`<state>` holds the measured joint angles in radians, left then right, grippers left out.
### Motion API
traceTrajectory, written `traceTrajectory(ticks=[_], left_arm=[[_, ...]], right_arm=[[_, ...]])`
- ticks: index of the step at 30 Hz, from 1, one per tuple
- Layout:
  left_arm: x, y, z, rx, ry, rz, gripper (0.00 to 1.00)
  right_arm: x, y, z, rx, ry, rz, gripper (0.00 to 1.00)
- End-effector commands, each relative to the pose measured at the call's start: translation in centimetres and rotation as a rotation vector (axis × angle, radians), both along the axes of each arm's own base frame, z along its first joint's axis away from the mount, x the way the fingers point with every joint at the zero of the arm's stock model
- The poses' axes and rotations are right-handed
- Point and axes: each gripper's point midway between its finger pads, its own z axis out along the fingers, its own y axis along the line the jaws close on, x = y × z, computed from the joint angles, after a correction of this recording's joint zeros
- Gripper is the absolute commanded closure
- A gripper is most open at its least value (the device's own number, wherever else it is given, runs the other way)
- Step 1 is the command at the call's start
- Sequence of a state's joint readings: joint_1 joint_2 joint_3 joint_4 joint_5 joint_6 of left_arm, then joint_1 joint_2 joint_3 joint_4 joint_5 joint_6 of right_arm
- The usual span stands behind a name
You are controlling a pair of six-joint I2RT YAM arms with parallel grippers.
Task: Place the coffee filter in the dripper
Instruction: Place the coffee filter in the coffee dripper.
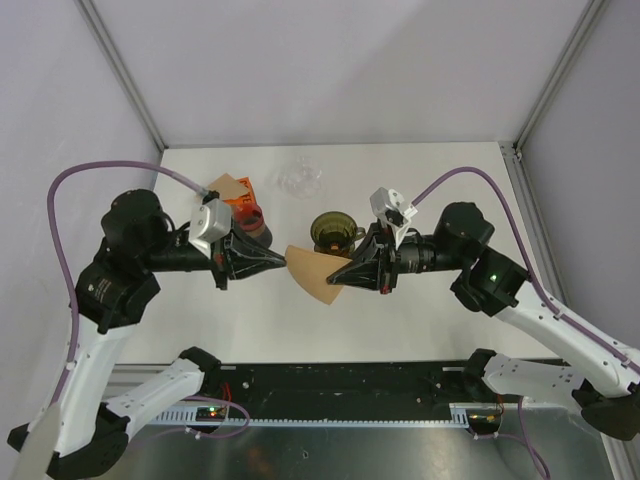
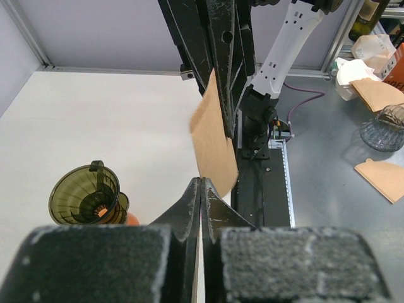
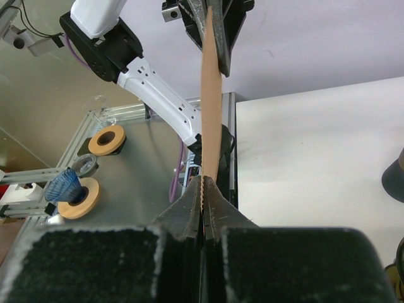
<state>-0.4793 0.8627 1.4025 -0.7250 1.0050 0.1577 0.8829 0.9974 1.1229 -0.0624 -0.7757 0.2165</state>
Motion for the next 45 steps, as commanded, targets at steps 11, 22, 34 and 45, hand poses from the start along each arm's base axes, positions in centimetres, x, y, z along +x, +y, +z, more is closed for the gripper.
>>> traceTrajectory(ticks=[11, 22, 34, 45], left_arm=[[-0.9, 0.2, 0.1, -0.006, -0.004, -0.012, 0.84], [0.4, 0.1, 0.6, 0.001, -0.025, 0.031, 0.69], [1.2, 0.0, 0.9, 0.007, -0.043, 0.050, 0.65], [-0.2, -0.2, 0.9, -0.005, -0.038, -0.035, 0.99]], right_arm=[[-0.1, -1.1, 3.0, 0.039, -0.061, -0.015, 1.00], [-0.4, -0.9, 2.9, 0.037, -0.071, -0.002, 1.00], [-0.5, -1.1, 2.7, 0.028, -0.079, -0.004, 1.00], [-0.5, -1.2, 2.7, 0.030, -0.084, -0.006, 1.00]])
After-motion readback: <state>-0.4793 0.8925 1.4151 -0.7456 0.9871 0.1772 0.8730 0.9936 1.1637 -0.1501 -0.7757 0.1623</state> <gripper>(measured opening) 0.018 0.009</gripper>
